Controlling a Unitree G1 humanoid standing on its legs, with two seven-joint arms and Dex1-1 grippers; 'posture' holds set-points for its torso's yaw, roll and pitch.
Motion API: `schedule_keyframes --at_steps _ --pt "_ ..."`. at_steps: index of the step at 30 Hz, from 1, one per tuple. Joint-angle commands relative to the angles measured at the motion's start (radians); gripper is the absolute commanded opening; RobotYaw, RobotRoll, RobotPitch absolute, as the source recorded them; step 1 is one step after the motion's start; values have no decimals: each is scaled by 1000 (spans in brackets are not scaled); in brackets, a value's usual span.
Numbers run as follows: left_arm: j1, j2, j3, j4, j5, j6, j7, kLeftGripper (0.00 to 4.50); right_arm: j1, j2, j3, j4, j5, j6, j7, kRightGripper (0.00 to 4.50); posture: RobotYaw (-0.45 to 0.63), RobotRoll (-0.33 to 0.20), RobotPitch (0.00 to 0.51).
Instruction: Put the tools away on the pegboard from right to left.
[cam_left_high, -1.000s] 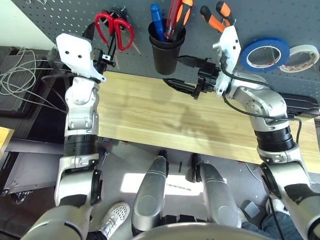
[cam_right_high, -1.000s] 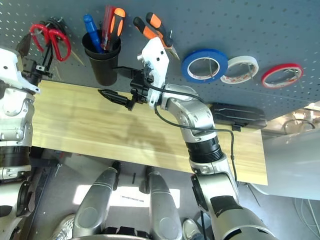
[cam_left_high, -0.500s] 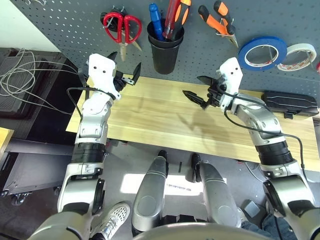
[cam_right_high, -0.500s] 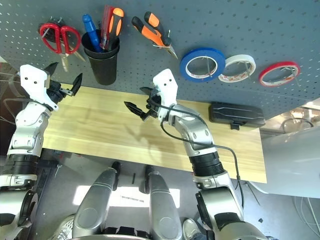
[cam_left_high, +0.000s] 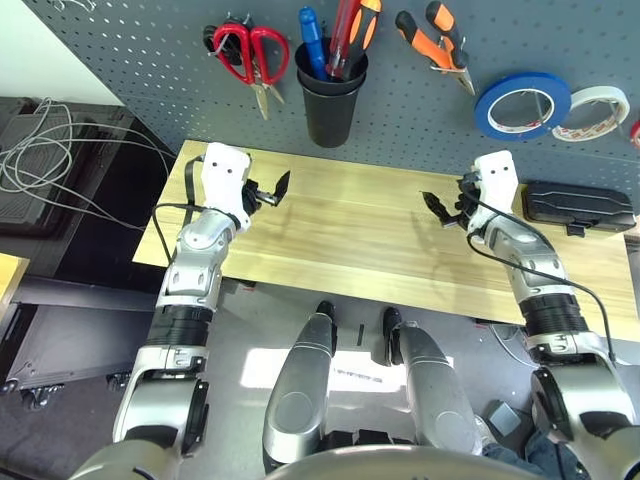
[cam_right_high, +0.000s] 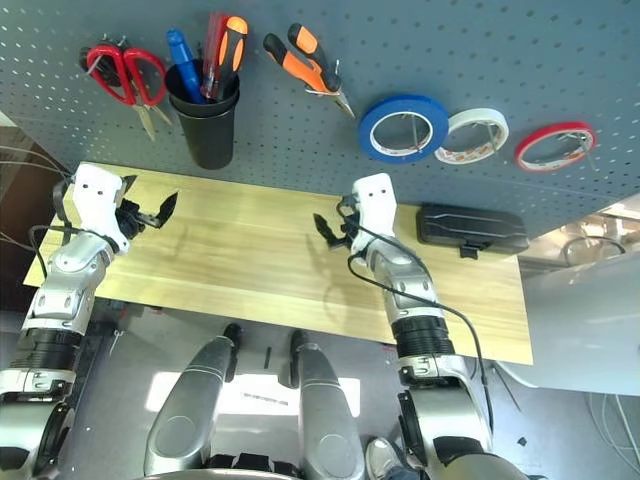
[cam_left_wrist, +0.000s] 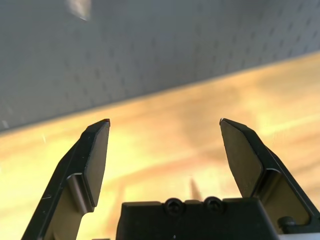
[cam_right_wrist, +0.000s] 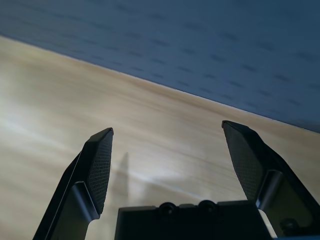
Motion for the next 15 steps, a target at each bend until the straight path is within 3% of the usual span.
schedule_keyframes --at_steps 1,9,15 --pt "15 -10 -13 37 12 31 4 4478 6 -18 -39 68 -14 -12 -40 4500 89 0 373" --pt "-36 -21 -29 92 31 86 21 4478 -4 -52 -70 146 -13 -42 -34 4500 80 0 396" --pt "8 -23 -52 50 44 154 0 4478 15 -65 -59 154 -21 -61 -3 4500 84 0 392"
